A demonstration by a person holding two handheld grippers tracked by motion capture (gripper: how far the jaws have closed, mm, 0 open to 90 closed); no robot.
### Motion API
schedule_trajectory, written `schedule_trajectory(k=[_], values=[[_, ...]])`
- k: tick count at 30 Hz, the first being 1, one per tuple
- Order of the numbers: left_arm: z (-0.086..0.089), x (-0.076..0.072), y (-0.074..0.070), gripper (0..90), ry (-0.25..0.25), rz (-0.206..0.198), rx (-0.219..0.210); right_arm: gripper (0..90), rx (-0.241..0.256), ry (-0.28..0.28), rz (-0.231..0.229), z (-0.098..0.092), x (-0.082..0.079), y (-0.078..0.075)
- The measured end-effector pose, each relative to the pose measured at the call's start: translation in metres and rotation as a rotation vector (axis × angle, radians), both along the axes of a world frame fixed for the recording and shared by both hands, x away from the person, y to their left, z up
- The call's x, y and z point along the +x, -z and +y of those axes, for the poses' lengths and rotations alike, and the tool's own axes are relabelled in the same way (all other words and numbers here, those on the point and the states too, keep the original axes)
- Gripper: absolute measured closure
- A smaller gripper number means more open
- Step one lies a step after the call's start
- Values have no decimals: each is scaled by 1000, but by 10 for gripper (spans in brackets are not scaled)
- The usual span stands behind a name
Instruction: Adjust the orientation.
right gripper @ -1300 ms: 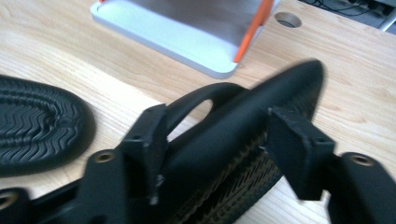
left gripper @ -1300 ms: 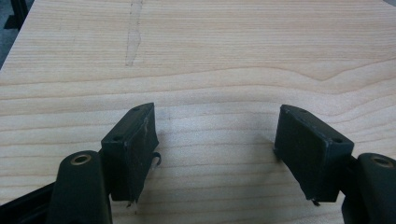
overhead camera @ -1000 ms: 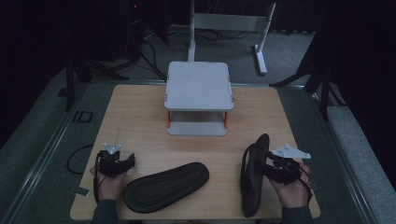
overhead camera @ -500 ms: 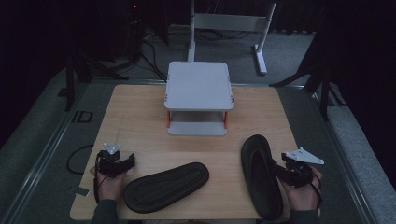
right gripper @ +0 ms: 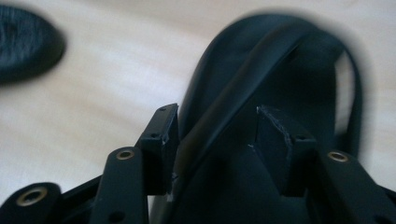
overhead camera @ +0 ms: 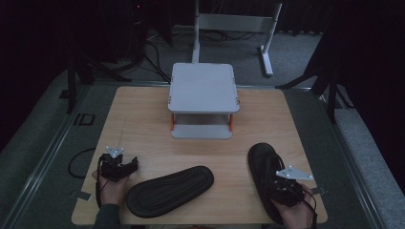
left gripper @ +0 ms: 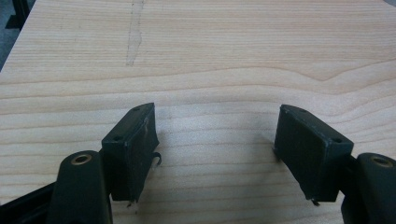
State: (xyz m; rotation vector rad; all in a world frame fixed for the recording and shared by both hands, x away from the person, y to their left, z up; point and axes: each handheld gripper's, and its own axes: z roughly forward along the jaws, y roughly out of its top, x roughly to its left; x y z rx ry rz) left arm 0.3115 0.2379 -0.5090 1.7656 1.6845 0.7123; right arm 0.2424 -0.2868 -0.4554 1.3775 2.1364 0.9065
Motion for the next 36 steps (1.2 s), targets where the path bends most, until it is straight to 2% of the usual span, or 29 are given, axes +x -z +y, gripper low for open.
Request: schedule_trajectory(k=[4, 5, 7, 9, 17, 19, 21, 23, 26, 27, 28, 30, 32, 34, 36], values=[[0, 0, 0, 299, 0, 0, 0, 572, 2, -26, 62, 8, 2, 17], [0, 0, 0, 299, 0, 0, 0, 614, -5, -23, 49, 10, 3, 18], [0, 0, 0, 298, -1, 0, -1, 663, 6, -27, 51, 11, 5, 17], [0, 0, 0, 298, -1, -1, -1, 726, 40, -34, 59, 11, 7, 17], [0, 0, 0, 299, -2, -1, -1, 833, 43, -87, 39, 28, 10, 16], [0, 0, 0, 299, 0, -1, 0, 835, 43, -110, 18, 35, 12, 14], [0, 0, 0, 299, 0, 0, 0, 836, 66, -145, 4, 49, 17, 11], [0, 0, 0, 299, 0, 0, 0, 836, 74, -156, 2, 54, 20, 10], [0, 0, 0, 299, 0, 0, 0, 836, 106, -199, 4, 68, 30, 9], [0, 0, 0, 299, 1, 2, 1, 836, 117, -235, -1, 80, 36, 8], [0, 0, 0, 299, 1, 2, 1, 836, 117, -235, -1, 80, 36, 8], [0, 0, 0, 299, 0, 1, 0, 836, 126, -276, -5, 91, 42, 8], [1, 0, 0, 305, -2, 2, 0, 836, 124, -294, 1, 100, 50, 10], [1, 0, 0, 310, -8, 2, 0, 835, 145, -320, 13, 106, 58, 13], [2, -1, -1, 312, -11, 1, -6, 833, 141, -353, 15, 111, 64, 14]])
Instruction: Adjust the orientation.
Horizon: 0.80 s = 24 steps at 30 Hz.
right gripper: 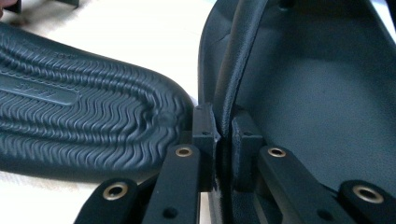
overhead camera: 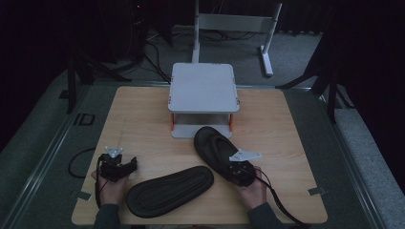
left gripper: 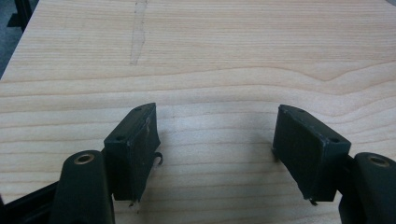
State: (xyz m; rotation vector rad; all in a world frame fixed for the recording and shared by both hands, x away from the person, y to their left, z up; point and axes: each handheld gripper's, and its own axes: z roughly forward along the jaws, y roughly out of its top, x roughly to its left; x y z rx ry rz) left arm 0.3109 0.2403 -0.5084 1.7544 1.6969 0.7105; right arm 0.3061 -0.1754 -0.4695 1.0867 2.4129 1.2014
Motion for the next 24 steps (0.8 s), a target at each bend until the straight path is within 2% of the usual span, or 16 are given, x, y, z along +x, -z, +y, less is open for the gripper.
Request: schedule_trajectory(k=[2, 4, 6, 7, 9, 10, 11, 12, 13, 17, 19, 21, 24], values=[[0, 0, 0, 314, -4, 1, -4, 831, -5, -25, -11, 4, 4, 0], [0, -1, -2, 316, -3, -1, -2, 805, -1, -40, -3, 5, 9, 0], [1, -4, -5, 320, 0, -12, -5, 716, -17, -25, -18, 5, 10, 0], [1, -6, -7, 320, -2, -21, -11, 704, -27, -17, -25, 4, 9, -1], [3, -11, -12, 320, -4, -39, -26, 611, -28, -22, -47, 2, 4, -5], [4, -14, -16, 320, -5, -51, -32, 586, -34, -32, -67, 2, 0, -8], [4, -14, -16, 320, -5, -51, -32, 586, -34, -32, -67, 2, 0, -8], [7, -22, -24, 320, 8, -78, -55, 554, -31, -50, -81, 3, -4, -10], [8, -26, -29, 320, 18, -88, -67, 513, -44, -80, -117, 4, -13, -14], [10, -40, -46, 320, 53, -131, -99, 472, -36, -146, -130, 9, -24, -16], [8, -46, -56, 321, 73, -155, -101, 459, -32, -162, -136, 11, -27, -15], [4, -52, -68, 320, 104, -178, -80, 438, -31, -178, -139, 15, -29, -15], [-5, -62, -88, 320, 172, -216, 22, 409, -22, -212, -146, 19, -31, -17]])
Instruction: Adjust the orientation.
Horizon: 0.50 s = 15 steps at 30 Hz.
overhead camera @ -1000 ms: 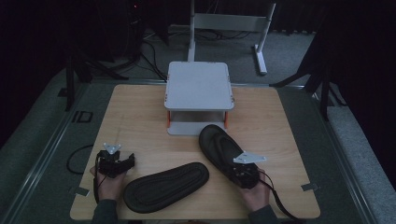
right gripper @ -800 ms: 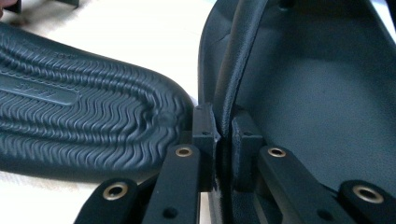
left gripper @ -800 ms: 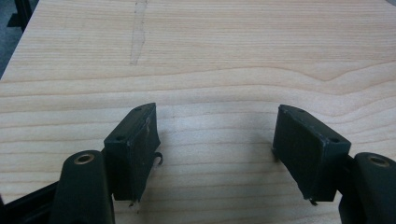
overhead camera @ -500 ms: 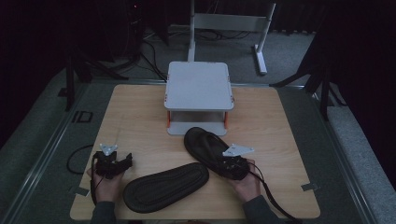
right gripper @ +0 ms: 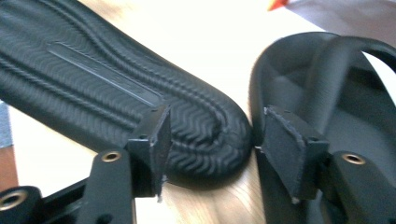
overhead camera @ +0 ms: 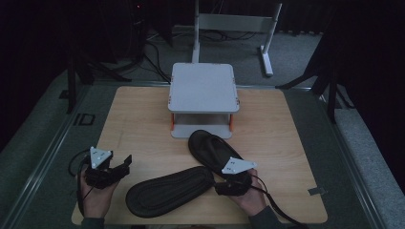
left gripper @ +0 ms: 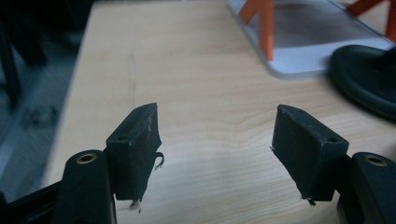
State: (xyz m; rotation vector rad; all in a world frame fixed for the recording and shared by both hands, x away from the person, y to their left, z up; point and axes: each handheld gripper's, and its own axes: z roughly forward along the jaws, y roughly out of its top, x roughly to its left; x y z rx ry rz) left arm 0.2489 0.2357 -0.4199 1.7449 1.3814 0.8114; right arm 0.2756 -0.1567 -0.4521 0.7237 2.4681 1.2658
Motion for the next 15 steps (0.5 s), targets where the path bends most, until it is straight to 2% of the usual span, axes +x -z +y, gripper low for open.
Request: schedule_trajectory(k=[2, 5, 8, 12, 15], values=[[-2, -6, -9, 320, 33, -19, 26, 391, -3, -15, -9, 2, -1, 0], [-3, -18, -14, 319, 69, -34, 17, 375, -18, -36, -13, 6, -2, 0], [-5, -32, -12, 319, 102, -42, 18, 361, -32, -73, -40, 12, -5, 1], [-9, -53, -5, 314, 146, -42, 14, 402, -60, -116, -93, 21, -7, 4], [-12, -66, 0, 295, 199, -28, 29, 313, -92, -141, -99, 30, -7, 6]])
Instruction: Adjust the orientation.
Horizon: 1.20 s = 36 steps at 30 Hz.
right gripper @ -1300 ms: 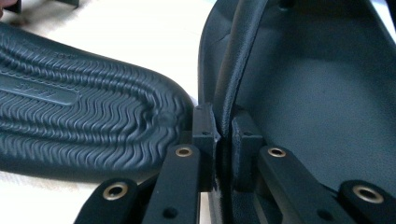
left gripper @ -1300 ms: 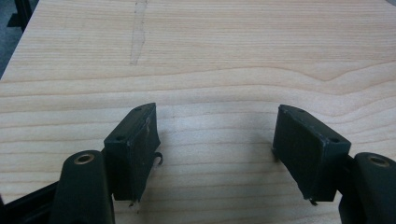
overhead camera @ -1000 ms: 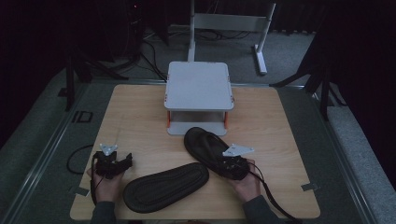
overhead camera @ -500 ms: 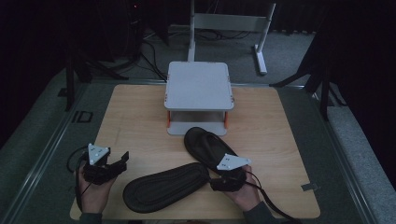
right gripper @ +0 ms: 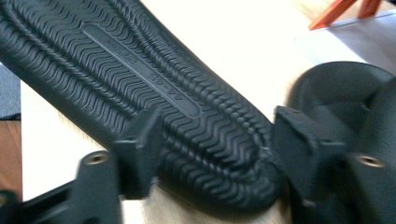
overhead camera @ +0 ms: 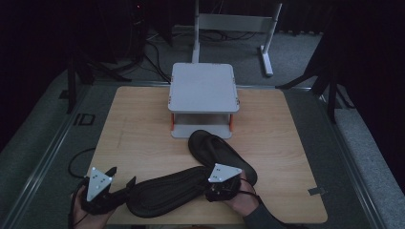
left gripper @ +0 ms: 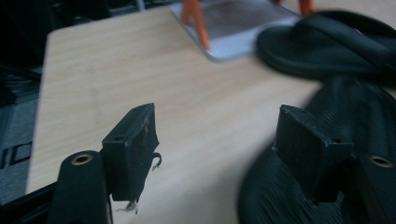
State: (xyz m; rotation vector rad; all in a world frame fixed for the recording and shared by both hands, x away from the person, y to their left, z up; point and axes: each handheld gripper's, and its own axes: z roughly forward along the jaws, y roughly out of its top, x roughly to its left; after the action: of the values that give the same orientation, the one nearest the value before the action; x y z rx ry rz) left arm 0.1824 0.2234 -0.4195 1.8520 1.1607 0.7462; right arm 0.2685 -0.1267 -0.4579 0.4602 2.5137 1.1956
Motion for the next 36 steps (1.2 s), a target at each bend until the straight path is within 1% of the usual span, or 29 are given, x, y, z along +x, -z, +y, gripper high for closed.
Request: schedule_trajectory(k=[2, 4, 5, 6, 7, 8, 9, 10, 11, 12, 13, 14, 15, 16, 17, 19, 20, 21, 22, 24, 25, 26, 27, 28, 30, 32, 33, 35, 36], values=[[-1, -7, 3, 285, 29, 7, 5, 294, -13, -17, 13, 6, 1, 2], [-3, -15, 6, 277, 68, 20, 7, 271, -8, -27, 28, 10, 2, 3], [-4, -17, 7, 275, 78, 24, 6, 253, -10, -33, 39, 12, 3, 4], [-5, -20, 10, 263, 93, 27, 17, 237, -15, -38, 36, 13, 3, 5], [-6, -21, 12, 251, 101, 28, 24, 230, -27, -43, 32, 15, 2, 6], [-6, -21, 12, 239, 101, 28, 24, 230, -27, -43, 32, 15, 2, 6], [-7, -22, 16, 197, 137, 40, 29, 219, -28, -59, 38, 15, 1, 8], [-9, -23, 18, 173, 142, 37, 37, 217, -27, -60, 42, 15, 1, 8], [-11, -23, 19, 168, 156, 39, 49, 211, -26, -66, 47, 14, 2, 8], [-11, -23, 19, 167, 156, 39, 49, 211, -26, -66, 47, 14, 2, 8], [-13, -25, 20, 167, 172, 37, 60, 211, -30, -70, 54, 14, 3, 8], [-13, -25, 20, 150, 172, 37, 60, 211, -30, -70, 54, 14, 3, 8], [-20, -28, 24, 146, 217, 35, 72, 211, -42, -89, 62, 14, 1, 10], [-23, -29, 27, 143, 221, 37, 82, 210, -48, -90, 61, 14, 1, 11], [-25, -29, 29, 142, 239, 44, 92, 209, -54, -100, 64, 14, 1, 12], [-27, -30, 32, 139, 242, 37, 100, 207, -56, -104, 72, 14, 1, 13], [-29, -30, 33, 124, 236, 35, 105, 206, -50, -105, 80, 14, 1, 14], [-29, -31, 33, 115, 242, 34, 112, 205, -53, -105, 82, 14, 1, 15], [-30, -30, 33, 89, 233, 23, 124, 202, -48, -111, 95, 13, 3, 15], [-30, -29, 33, 75, 235, 22, 140, 194, -48, -117, 112, 13, 5, 16], [-30, -29, 33, 72, 235, 22, 140, 185, -47, -119, 116, 13, 5, 16], [-31, -30, 32, 72, 237, 20, 150, 185, -47, -119, 116, 13, 5, 16], [-32, -32, 30, 73, 243, 18, 169, 185, -45, -119, 119, 13, 6, 16], [-32, -33, 29, 73, 249, 15, 173, 186, -46, -117, 125, 13, 7, 16], [-34, -37, 26, 72, 297, 29, 174, 188, -46, -113, 129, 13, 8, 17], [-38, -39, 28, 72, 314, 40, 199, 188, -39, -110, 140, 12, 8, 17], [-42, -39, 31, 72, 312, 46, 223, 188, -38, -109, 142, 12, 8, 17], [-47, -36, 37, 72, 287, 50, 263, 188, -37, -110, 142, 12, 8, 17], [-49, -34, 40, 38, 289, 45, 283, 191, -37, -111, 140, 12, 8, 17]])
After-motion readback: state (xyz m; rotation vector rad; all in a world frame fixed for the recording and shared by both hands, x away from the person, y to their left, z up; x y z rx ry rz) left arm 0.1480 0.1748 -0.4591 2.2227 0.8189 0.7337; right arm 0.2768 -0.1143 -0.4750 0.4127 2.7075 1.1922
